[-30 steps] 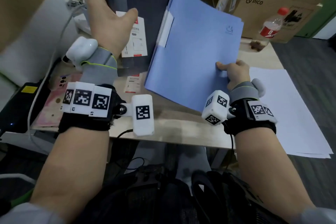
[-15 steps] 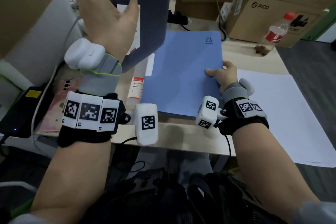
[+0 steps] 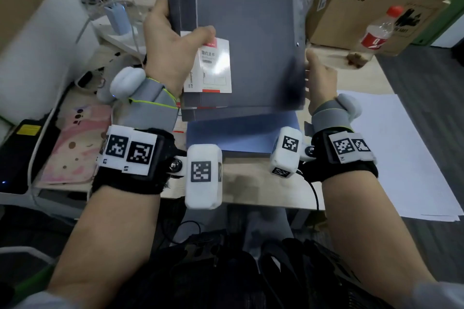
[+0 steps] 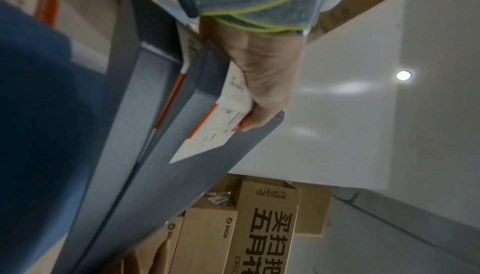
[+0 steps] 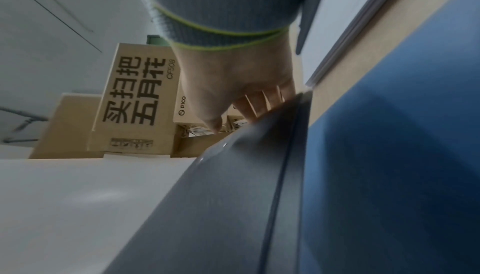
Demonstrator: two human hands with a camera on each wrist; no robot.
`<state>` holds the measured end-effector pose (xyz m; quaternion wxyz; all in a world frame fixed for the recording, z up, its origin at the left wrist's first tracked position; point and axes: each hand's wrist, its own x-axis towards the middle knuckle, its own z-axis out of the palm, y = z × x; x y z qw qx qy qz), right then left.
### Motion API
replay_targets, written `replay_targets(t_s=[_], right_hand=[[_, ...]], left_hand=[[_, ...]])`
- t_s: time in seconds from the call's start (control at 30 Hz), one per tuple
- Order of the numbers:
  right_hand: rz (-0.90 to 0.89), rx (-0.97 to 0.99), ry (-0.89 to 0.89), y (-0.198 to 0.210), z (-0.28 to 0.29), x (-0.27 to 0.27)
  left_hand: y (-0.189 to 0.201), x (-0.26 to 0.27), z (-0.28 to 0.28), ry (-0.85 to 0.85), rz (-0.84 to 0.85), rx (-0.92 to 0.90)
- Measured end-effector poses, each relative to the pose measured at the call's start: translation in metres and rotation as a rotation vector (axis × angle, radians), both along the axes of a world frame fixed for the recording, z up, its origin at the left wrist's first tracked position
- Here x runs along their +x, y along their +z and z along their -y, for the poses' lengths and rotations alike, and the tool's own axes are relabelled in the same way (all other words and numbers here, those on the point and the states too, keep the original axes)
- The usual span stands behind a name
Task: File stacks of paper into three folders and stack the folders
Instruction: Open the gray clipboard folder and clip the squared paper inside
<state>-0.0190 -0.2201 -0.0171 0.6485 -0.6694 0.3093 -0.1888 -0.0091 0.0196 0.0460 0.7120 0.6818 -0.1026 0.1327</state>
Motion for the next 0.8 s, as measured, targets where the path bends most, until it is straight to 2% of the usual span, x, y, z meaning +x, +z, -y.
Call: replay_targets(t_s=[0.17, 0.47, 0.67, 0.73, 0.8], right_hand=[[-0.024, -0.037, 0.034, -0.004, 0.012, -0.016], [-0.167, -0.131, -0.051, -0.038, 0.016, -0.044], [-0.245, -0.156, -0.066, -0.057, 0.009, -0.061], [-0.259, -0.159, -0.052, -0.058, 0.007, -0.065], [-0.286, -0.192, -0.025, -0.056, 0.005, -0.068]], left_hand=[[-0.027, 0.000, 0.008, -0.077, -0.263, -0.106], [-0.063, -0.011, 0.007, -0.122, -0.578, -0.054], [-0.073, -0.015, 0.000, -0.152, -0.505, 0.206], [-0.073, -0.014, 0.000, -0.143, -0.530, 0.382], [-0.071, -0.014, -0.003, -0.126, -0.583, 0.654]])
